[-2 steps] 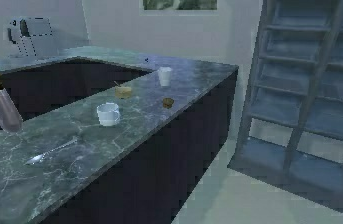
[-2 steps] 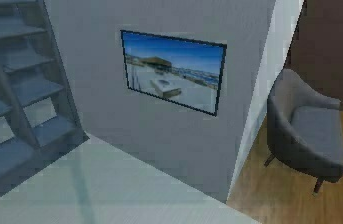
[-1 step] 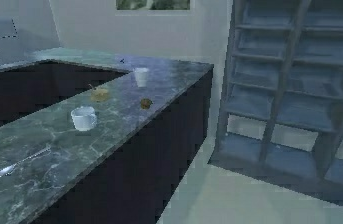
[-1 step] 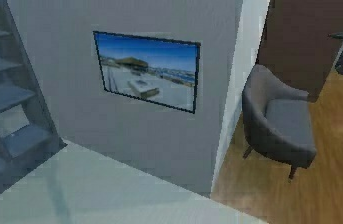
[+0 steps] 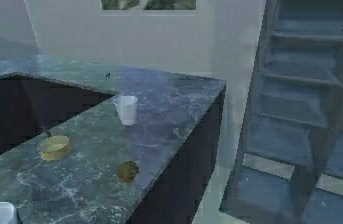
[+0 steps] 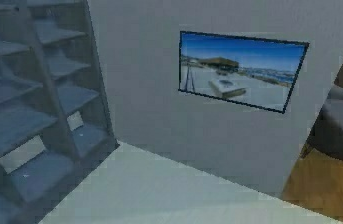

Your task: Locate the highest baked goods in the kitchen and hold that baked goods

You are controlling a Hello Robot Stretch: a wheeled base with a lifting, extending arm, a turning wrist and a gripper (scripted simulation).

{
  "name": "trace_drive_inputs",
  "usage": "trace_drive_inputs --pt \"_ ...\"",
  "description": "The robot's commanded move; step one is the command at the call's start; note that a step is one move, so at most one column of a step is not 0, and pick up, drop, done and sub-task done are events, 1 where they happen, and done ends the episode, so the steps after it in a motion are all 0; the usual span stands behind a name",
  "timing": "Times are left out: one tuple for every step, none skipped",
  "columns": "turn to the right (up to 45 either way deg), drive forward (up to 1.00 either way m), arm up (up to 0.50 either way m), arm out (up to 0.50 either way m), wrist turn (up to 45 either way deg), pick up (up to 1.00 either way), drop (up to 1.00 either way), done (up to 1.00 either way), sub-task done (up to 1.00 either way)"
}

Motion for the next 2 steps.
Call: trace_drive_inputs --pt "-45.0 0.00 0.00 0.00 0.0 0.00 0.00 0.00 0.00" --pt "-45.0 0.00 0.00 0.00 0.0 0.00 0.00 0.00 0.00"
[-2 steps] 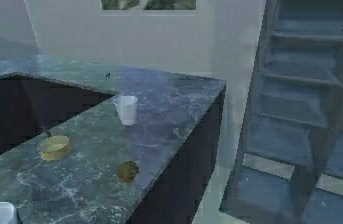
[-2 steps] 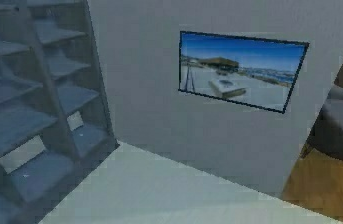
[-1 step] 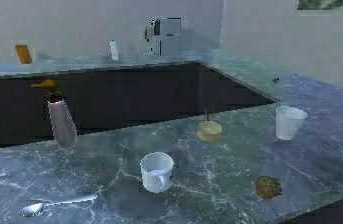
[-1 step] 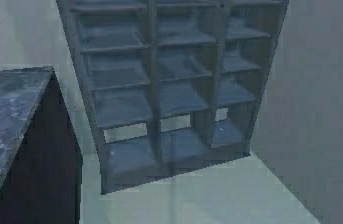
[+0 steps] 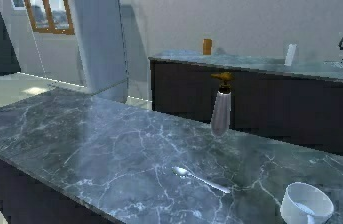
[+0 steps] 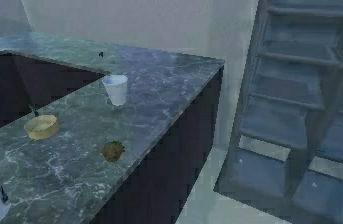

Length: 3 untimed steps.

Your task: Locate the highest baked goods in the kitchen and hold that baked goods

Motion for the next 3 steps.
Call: trace_drive_inputs --pt "-12.0 0.00 0.00 0.00 0.0 0.00 0.00 0.00 0.00" --pt "0.0 0.00 0.50 0.00 0.0 0.00 0.00 0.00 0.00" --pt "0.0 0.00 0.38 0.00 0.0 0.00 0.00 0.00 0.00"
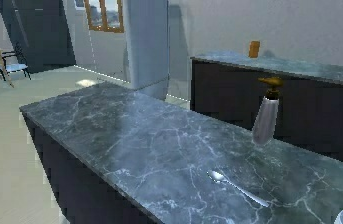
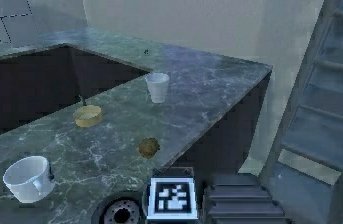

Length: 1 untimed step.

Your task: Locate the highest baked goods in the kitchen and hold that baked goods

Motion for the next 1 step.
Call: trace_drive_inputs --pt "0.0 0.00 0.00 0.22 0.0 0.00 0.00 0.00 0.00"
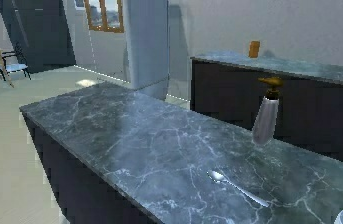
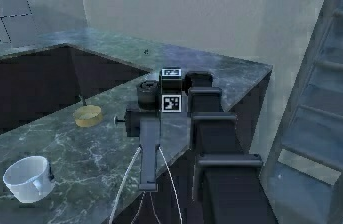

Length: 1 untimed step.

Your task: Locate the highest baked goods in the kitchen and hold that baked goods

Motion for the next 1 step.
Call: trace_drive_inputs --pt "0.0 0.00 0.00 0.00 45.0 0.00 0.00 0.00 0.00"
